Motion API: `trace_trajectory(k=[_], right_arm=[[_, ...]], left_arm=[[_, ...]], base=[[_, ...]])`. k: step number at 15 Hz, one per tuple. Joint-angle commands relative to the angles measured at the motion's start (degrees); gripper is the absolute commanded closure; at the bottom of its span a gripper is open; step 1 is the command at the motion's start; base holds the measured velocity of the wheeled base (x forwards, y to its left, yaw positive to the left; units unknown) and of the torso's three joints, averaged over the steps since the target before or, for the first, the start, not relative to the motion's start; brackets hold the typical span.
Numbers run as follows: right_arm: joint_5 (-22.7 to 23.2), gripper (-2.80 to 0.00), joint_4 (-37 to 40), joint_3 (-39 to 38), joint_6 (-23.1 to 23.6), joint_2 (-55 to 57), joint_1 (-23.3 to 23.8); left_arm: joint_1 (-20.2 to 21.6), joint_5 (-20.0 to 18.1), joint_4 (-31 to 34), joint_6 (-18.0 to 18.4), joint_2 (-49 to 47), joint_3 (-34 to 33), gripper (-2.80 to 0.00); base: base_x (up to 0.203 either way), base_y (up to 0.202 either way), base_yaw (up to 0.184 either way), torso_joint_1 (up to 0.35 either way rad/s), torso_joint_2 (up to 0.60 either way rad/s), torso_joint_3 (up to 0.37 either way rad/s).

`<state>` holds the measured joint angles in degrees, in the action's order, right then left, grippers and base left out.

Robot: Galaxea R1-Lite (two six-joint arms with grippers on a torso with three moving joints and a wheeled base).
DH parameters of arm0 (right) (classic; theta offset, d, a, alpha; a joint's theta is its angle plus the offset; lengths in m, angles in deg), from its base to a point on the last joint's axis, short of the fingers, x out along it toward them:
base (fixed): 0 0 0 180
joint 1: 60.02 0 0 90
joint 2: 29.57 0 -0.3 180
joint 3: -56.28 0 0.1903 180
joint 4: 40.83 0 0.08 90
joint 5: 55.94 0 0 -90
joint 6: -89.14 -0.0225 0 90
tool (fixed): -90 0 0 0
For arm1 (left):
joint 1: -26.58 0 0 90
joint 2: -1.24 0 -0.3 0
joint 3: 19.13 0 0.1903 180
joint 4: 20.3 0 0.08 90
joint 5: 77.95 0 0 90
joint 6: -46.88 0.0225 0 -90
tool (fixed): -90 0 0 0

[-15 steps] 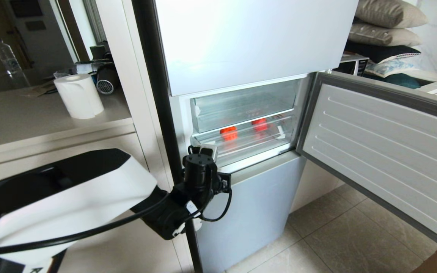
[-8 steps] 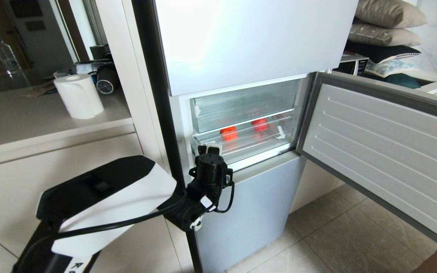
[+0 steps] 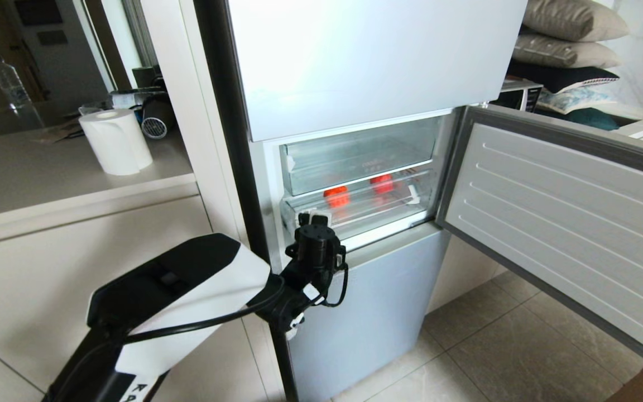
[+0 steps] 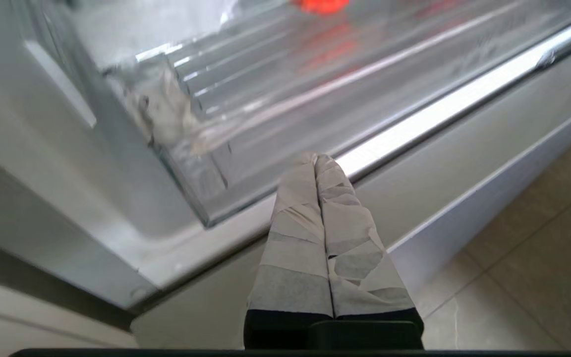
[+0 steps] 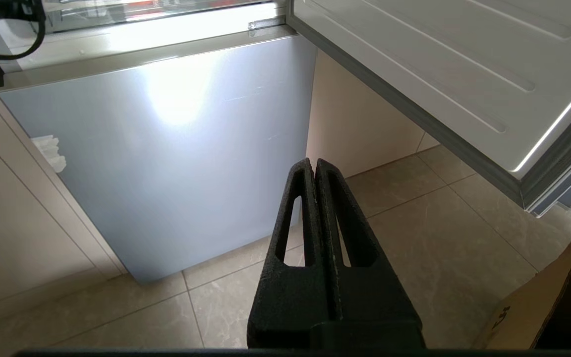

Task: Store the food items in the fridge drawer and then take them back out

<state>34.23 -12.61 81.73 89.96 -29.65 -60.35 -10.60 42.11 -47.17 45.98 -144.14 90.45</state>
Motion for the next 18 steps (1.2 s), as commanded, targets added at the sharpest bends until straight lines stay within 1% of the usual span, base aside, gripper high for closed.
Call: trace_trajectory(k=[1,3,8,12,16,18], right_arm=[[0.0,0.00,0.0,-0.1,0.1,0.1,0.0],[0.0,0.00,0.0,-0.1,0.1,0.1,0.0],[0.0,0.00,0.0,-0.1,0.1,0.1,0.0],[0.0,0.00,-0.1,-0.1,-0.1,0.1,0.0],[-0.3,0.00,-0.2,-0.1,-0.4,0.1,0.0],[-0.3,0.00,-0.3,-0.1,-0.4,0.1,0.0]], left_arm=[[0.5,0.2,-0.1,-0.1,-2.0,3.2,0.00],[1.1,0.2,-0.2,-0.1,-2.7,4.0,0.00],[3.8,0.2,-0.1,-0.1,-4.7,8.3,0.00],[4.1,0.2,1.1,-0.1,-5.7,10.8,0.00],[4.2,0.3,2.4,-0.1,-7.5,15.0,0.00],[4.4,0.3,3.1,-0.1,-7.9,16.1,0.00]], base=[[0.000,0.000,0.000,0.000,0.00,0.000],[0.000,0.000,0.000,0.000,0.00,0.000],[0.000,0.000,0.000,0.000,0.00,0.000],[0.000,0.000,0.000,0.000,0.00,0.000],[0.000,0.000,0.000,0.000,0.00,0.000],[0.000,0.000,0.000,0.000,0.00,0.000]])
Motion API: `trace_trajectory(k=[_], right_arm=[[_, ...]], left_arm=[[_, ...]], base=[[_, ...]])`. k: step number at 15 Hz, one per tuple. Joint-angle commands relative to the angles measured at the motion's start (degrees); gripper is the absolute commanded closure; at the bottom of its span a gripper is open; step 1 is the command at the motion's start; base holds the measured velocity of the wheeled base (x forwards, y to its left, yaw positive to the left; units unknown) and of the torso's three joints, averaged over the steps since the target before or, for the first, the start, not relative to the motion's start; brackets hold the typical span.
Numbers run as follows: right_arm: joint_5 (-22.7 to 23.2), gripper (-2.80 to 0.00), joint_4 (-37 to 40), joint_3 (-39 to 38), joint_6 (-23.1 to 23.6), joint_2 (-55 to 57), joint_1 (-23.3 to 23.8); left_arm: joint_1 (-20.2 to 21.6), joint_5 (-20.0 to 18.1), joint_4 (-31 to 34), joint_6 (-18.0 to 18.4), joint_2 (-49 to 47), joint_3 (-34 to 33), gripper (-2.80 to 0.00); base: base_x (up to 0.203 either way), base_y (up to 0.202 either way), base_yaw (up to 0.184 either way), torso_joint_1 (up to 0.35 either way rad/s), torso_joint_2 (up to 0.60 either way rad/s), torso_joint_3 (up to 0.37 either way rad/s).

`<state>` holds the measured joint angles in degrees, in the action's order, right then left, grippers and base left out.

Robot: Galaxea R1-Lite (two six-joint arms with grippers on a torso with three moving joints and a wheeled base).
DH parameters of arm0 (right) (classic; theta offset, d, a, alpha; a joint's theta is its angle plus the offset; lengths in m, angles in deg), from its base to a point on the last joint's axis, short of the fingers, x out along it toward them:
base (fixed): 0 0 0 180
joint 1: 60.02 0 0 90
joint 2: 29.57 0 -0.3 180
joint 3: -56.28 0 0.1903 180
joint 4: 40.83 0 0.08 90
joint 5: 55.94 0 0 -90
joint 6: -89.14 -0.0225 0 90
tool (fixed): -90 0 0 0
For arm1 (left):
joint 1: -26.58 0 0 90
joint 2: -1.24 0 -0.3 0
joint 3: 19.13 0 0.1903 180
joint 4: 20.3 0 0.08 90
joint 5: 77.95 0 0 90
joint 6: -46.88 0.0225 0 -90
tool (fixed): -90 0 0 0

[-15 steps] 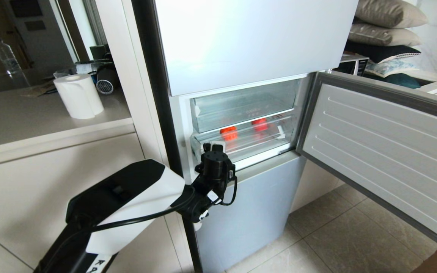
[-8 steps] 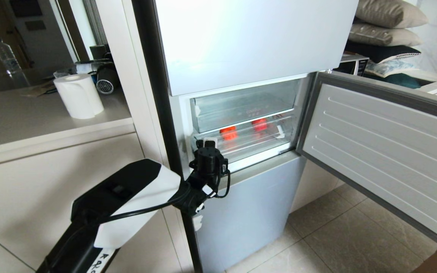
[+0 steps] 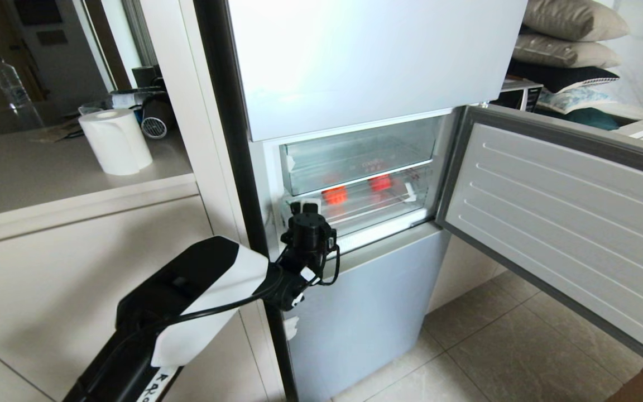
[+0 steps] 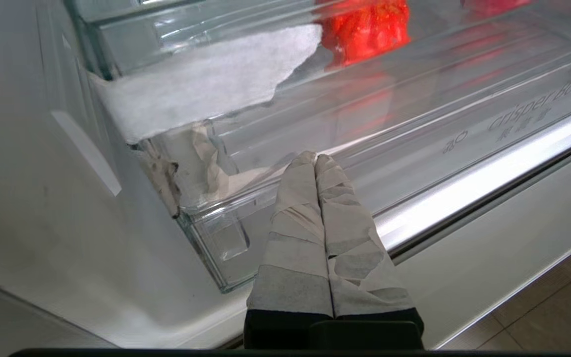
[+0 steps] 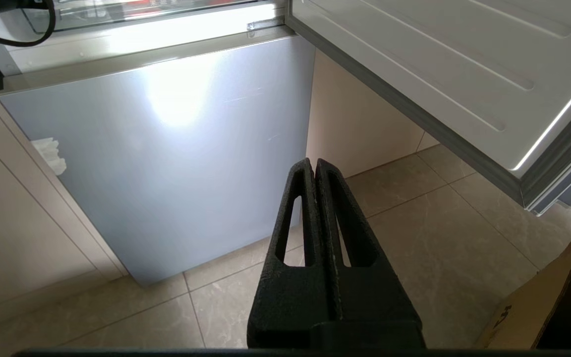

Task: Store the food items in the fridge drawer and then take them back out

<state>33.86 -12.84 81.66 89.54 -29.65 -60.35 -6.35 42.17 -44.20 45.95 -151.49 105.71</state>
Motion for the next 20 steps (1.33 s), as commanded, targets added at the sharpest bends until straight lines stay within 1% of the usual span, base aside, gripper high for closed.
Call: trace_trajectory(k=[1,3,5,11,14,17,20], right_arm=[[0.0,0.00,0.0,0.0,0.0,0.1,0.0],[0.0,0.00,0.0,0.0,0.0,0.1,0.0],[0.0,0.00,0.0,0.0,0.0,0.1,0.0],[0.0,0.00,0.0,0.0,0.0,0.1,0.0],[0.0,0.00,0.0,0.0,0.0,0.1,0.0],[0.0,0.00,0.0,0.0,0.0,0.1,0.0],[0.0,0.00,0.0,0.0,0.0,0.1,0.0]], left_arm=[[0.3,0.2,0.6,0.0,-0.7,1.3,0.00],[0.7,0.8,1.3,0.0,-1.4,3.0,0.00],[0.8,1.2,1.7,-0.1,-1.4,3.2,0.00],[-1.5,1.3,0.3,-0.3,4.0,-3.0,0.00],[-3.2,0.7,-3.5,-0.4,9.9,-15.0,0.00],[-5.3,-0.3,-7.8,-0.4,20.2,-27.9,0.00],[-5.7,-0.7,-9.9,-0.4,31.1,-36.5,0.00]], base=[[0.000,0.000,0.000,0.000,0.00,0.000],[0.000,0.000,0.000,0.000,0.00,0.000],[0.000,0.000,0.000,0.000,0.00,0.000],[0.000,0.000,0.000,0.000,0.00,0.000],[0.000,0.000,0.000,0.000,0.00,0.000],[0.000,0.000,0.000,0.000,0.00,0.000],[0.000,0.000,0.000,0.000,0.00,0.000]])
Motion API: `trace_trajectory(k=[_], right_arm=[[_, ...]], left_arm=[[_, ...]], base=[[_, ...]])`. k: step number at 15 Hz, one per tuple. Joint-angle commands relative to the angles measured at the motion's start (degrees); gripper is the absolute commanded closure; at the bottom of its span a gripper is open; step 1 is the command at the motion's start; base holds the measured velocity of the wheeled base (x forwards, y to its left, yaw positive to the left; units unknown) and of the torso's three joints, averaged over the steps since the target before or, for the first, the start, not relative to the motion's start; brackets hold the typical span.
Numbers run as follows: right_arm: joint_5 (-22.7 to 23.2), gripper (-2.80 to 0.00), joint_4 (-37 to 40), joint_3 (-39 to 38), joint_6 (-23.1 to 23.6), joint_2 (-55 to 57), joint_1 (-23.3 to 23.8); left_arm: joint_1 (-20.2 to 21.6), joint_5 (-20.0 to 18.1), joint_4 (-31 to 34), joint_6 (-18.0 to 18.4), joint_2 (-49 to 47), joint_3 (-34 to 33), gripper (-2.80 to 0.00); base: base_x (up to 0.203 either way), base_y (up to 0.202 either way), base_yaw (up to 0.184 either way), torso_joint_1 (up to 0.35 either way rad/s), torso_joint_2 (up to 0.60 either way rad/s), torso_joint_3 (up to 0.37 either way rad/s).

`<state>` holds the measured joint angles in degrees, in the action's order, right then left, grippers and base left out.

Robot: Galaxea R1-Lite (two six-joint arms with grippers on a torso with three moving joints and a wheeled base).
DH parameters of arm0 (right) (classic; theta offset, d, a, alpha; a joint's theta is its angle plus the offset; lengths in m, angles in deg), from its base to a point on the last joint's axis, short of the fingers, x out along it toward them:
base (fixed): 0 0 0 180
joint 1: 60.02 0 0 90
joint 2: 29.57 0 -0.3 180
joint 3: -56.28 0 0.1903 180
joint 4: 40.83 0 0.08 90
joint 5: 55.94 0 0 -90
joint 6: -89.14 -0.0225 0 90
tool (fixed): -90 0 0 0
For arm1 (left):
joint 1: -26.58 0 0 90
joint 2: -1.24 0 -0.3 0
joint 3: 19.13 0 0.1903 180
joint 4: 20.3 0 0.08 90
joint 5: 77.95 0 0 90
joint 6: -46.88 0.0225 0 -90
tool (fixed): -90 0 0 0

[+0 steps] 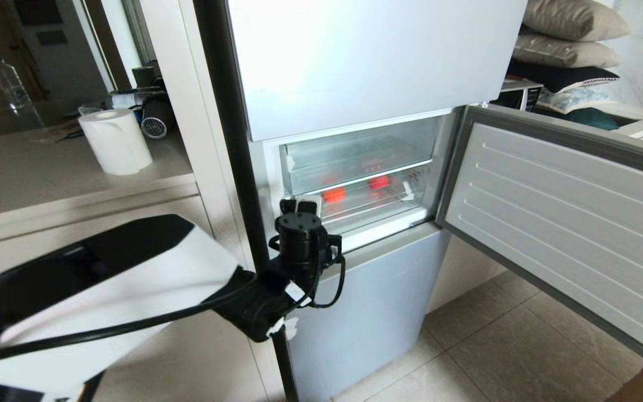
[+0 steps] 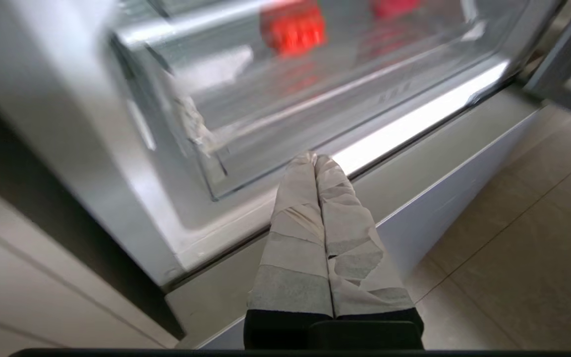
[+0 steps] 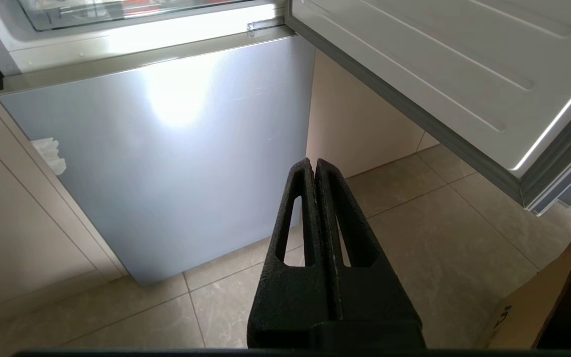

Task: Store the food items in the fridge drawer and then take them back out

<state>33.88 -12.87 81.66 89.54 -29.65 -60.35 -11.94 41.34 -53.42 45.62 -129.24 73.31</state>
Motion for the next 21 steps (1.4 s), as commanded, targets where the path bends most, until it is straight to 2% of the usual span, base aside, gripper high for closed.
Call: trace_trajectory(k=[1,5,7,10,12,14,16,17,19,21], right_arm=[[0.0,0.00,0.0,0.0,0.0,0.1,0.0],[0.0,0.00,0.1,0.0,0.0,0.1,0.0],[0.0,0.00,0.1,0.0,0.0,0.1,0.0],[0.0,0.00,0.1,0.0,0.0,0.1,0.0],[0.1,0.00,0.1,0.0,0.0,0.1,0.0],[0.1,0.00,0.1,0.0,0.0,0.1,0.0],[0.1,0.00,0.1,0.0,0.0,0.1,0.0],[0.1,0.00,0.1,0.0,0.0,0.1,0.0],[0.0,0.00,0.1,0.0,0.0,0.1,0.0],[0.1,0.00,0.1,0.0,0.1,0.1,0.0]], left_arm=[[0.4,-0.4,-0.8,0.0,13.3,-7.0,0.00],[2.8,-4.3,-1.0,0.0,32.6,-21.8,0.00],[5.8,-6.9,-0.9,0.0,44.5,-30.7,0.00],[11.7,-10.5,1.8,0.3,65.1,-39.5,0.00],[13.9,-11.6,10.4,1.4,80.2,-42.6,0.00],[17.6,-12.3,23.6,2.8,94.4,-45.2,0.00],[28.3,-13.0,33.0,4.0,104.4,-50.9,0.00],[31.5,-13.9,35.9,4.6,108.5,-55.7,0.00],[33.8,-17.2,40.5,5.5,112.7,-65.7,0.00],[34.7,-19.5,47.6,4.7,114.1,-69.2,0.00]], base=[[0.000,0.000,0.000,0.000,0.00,0.000],[0.000,0.000,0.000,0.000,0.00,0.000],[0.000,0.000,0.000,0.000,0.00,0.000],[0.000,0.000,0.000,0.000,0.00,0.000],[0.000,0.000,0.000,0.000,0.00,0.000],[0.000,0.000,0.000,0.000,0.00,0.000],[0.000,0.000,0.000,0.000,0.00,0.000],[0.000,0.000,0.000,0.000,0.00,0.000],[0.000,0.000,0.000,0.000,0.00,0.000],[0.000,0.000,0.000,0.000,0.00,0.000]])
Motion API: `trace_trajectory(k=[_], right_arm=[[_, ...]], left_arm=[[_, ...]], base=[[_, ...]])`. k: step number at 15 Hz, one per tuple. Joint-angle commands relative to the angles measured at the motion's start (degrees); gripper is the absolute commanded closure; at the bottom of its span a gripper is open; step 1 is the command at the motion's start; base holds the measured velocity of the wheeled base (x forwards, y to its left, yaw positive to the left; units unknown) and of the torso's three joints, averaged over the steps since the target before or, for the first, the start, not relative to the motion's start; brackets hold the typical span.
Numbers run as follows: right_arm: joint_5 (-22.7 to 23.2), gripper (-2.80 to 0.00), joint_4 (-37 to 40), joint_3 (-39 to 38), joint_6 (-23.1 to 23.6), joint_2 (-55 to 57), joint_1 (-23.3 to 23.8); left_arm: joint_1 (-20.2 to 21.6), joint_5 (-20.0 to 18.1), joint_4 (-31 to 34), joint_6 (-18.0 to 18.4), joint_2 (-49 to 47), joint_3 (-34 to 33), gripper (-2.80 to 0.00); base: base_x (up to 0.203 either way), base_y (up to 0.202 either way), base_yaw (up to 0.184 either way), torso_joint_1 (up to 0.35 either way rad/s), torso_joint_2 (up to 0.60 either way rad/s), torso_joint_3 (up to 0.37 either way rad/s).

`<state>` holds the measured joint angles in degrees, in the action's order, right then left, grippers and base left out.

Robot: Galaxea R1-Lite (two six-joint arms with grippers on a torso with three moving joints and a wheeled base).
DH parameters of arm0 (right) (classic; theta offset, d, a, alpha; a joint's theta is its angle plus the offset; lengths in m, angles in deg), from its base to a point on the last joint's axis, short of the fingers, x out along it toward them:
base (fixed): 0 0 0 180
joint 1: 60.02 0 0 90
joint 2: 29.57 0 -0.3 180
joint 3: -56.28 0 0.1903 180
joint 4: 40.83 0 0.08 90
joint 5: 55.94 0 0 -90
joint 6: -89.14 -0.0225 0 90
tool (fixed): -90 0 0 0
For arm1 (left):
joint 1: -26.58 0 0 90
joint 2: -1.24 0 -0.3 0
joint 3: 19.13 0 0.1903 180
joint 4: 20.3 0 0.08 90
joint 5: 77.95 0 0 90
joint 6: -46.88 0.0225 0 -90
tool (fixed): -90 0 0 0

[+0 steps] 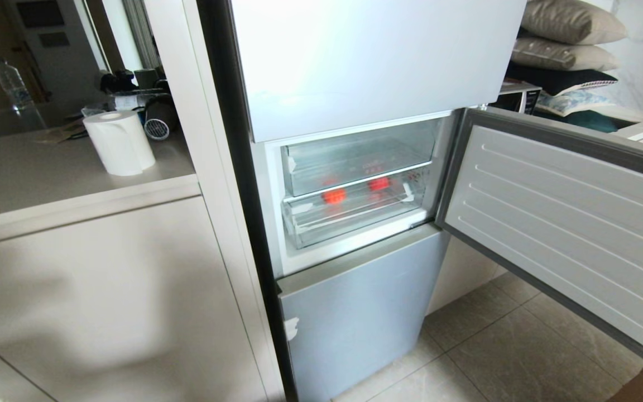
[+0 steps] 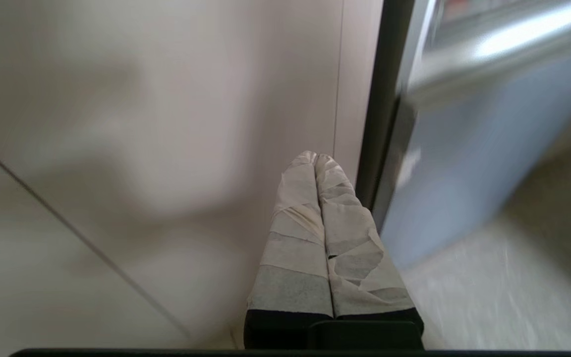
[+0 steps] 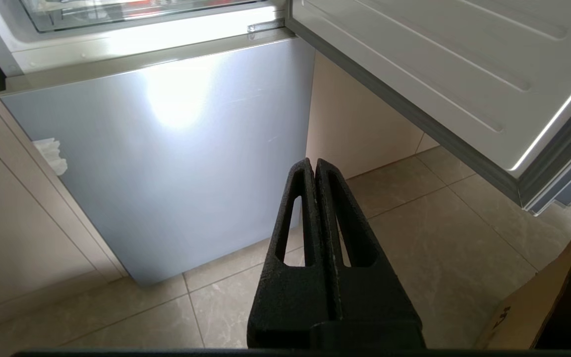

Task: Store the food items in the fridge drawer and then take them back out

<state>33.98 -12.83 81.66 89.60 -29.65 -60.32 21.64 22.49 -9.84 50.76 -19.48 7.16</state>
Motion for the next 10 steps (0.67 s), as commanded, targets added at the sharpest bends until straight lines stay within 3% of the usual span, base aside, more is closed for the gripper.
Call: trace_trajectory(k=[1,3,5,7,10], right_arm=[[0.0,0.00,0.0,0.0,0.2,0.1,0.0],[0.0,0.00,0.0,0.0,0.2,0.1,0.0],[0.0,0.00,0.0,0.0,0.2,0.1,0.0],[0.0,0.00,0.0,0.0,0.1,0.1,0.0],[0.0,0.00,0.0,0.0,0.3,0.1,0.0]], left_arm=[[1.2,-1.8,8.5,-1.0,4.6,-2.1,0.00],[2.3,-2.5,18.1,-0.9,5.3,0.8,0.00],[6.5,-1.6,19.7,0.1,8.5,1.7,0.00],[6.3,-1.0,19.7,0.8,10.2,1.8,0.00],[5.5,-8.6,19.8,1.5,20.4,0.6,0.00]], base=[[0.000,0.000,0.000,0.000,0.00,0.000],[0.000,0.000,0.000,0.000,0.00,0.000],[0.000,0.000,0.000,0.000,0.00,0.000],[0.000,0.000,0.000,0.000,0.00,0.000],[0.000,0.000,0.000,0.000,0.00,0.000]])
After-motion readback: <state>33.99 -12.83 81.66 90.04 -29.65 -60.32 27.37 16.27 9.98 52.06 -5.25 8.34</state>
